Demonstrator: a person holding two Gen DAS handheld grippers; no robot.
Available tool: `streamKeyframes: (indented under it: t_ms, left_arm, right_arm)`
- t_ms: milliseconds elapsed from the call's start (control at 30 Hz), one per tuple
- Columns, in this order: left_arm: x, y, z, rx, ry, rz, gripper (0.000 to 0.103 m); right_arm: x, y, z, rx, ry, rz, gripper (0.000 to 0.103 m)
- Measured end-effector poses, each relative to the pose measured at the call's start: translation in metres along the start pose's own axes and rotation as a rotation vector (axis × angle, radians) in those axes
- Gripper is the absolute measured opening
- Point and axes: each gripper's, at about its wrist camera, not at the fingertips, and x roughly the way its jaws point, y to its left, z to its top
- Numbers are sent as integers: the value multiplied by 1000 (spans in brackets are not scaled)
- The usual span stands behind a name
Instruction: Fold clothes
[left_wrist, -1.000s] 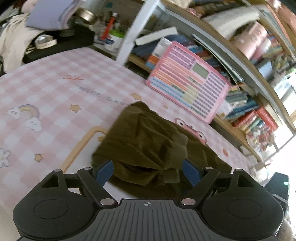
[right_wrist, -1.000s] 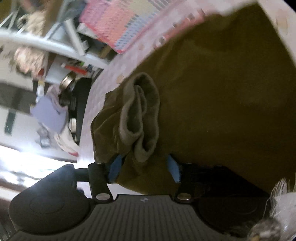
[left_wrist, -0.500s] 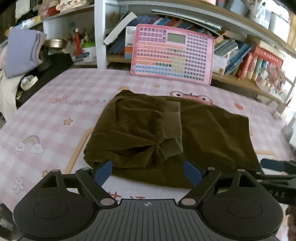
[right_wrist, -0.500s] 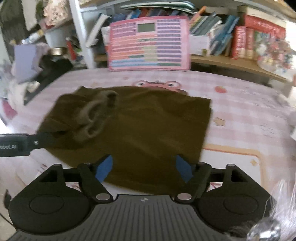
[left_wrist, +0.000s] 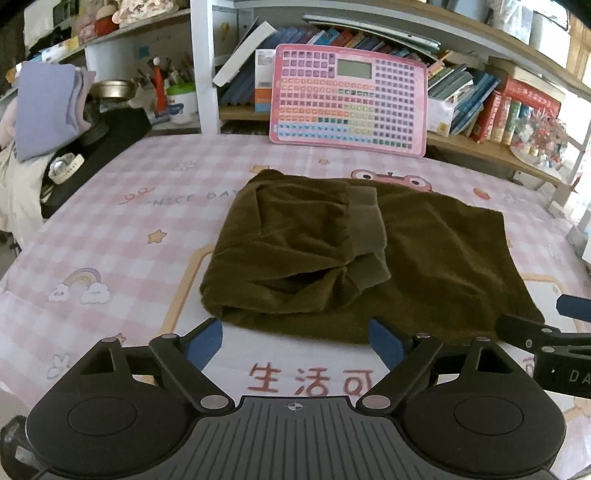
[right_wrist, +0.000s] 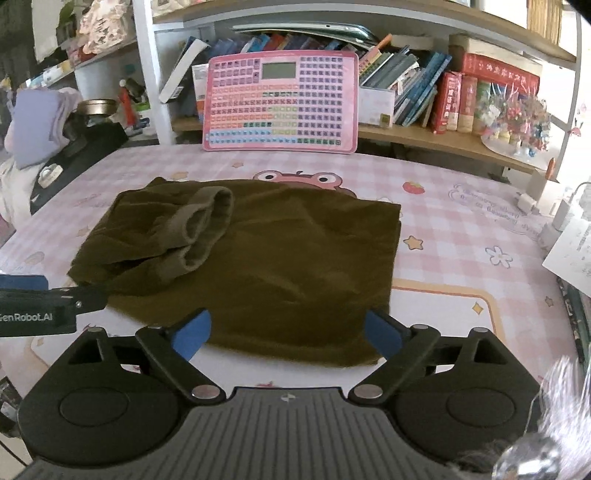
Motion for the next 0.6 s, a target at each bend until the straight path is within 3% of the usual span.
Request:
streamKeyframes:
  t_ms: [600]
  left_arm:
    - [-10, 38, -15, -14, 6, -88, 89]
  right_arm:
    - [-27, 37, -25, 56, 14, -114, 91]
